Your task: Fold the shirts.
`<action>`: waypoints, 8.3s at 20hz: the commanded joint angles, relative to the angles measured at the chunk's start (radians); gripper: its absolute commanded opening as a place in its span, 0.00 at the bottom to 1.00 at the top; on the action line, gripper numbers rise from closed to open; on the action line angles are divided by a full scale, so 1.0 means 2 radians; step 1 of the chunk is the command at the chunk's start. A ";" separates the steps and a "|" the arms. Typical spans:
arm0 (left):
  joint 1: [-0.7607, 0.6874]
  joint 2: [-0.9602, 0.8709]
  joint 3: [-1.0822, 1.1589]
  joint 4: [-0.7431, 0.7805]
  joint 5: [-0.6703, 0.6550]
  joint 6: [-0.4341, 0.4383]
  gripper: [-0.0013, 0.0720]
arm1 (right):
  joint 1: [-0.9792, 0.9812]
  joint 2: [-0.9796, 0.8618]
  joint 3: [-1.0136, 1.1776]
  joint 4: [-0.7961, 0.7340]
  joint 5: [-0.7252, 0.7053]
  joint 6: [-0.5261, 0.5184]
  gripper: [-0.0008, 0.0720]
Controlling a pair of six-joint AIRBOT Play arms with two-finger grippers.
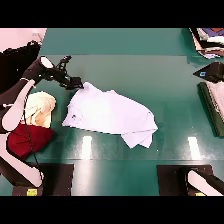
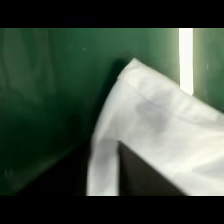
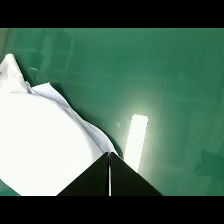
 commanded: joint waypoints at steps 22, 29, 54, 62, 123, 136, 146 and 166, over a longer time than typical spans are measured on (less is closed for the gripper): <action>-0.004 -0.004 0.196 -0.025 -0.123 -0.003 0.05 | 0.190 -0.147 -0.233 -0.001 -0.169 -0.002 0.16; -0.004 0.092 0.196 -0.015 -0.091 -0.001 0.05 | 0.162 -0.071 -0.138 -0.003 -0.159 -0.002 0.03; -0.004 0.307 0.217 -0.007 -0.126 -0.002 0.05 | 0.095 0.004 0.004 -0.043 0.055 0.070 0.03; -0.004 0.027 0.217 0.032 -0.159 -0.016 0.05 | 0.175 -0.236 0.039 -0.090 -0.099 0.073 0.03; -0.094 0.386 -0.431 -0.099 0.138 -0.076 0.05 | -0.090 -0.175 -0.194 -0.001 -0.123 -0.021 0.51; -0.094 0.508 -0.154 0.115 0.028 -0.143 0.05 | -0.077 -0.005 -0.054 -0.002 -0.094 -0.038 0.03; -0.094 0.517 0.276 0.121 -0.010 -0.143 0.04 | -0.077 0.158 0.226 -0.098 -0.092 0.004 0.03; -0.071 0.117 0.104 0.149 -0.027 -0.103 0.05 | 0.018 -0.262 0.205 -0.184 0.053 0.052 0.03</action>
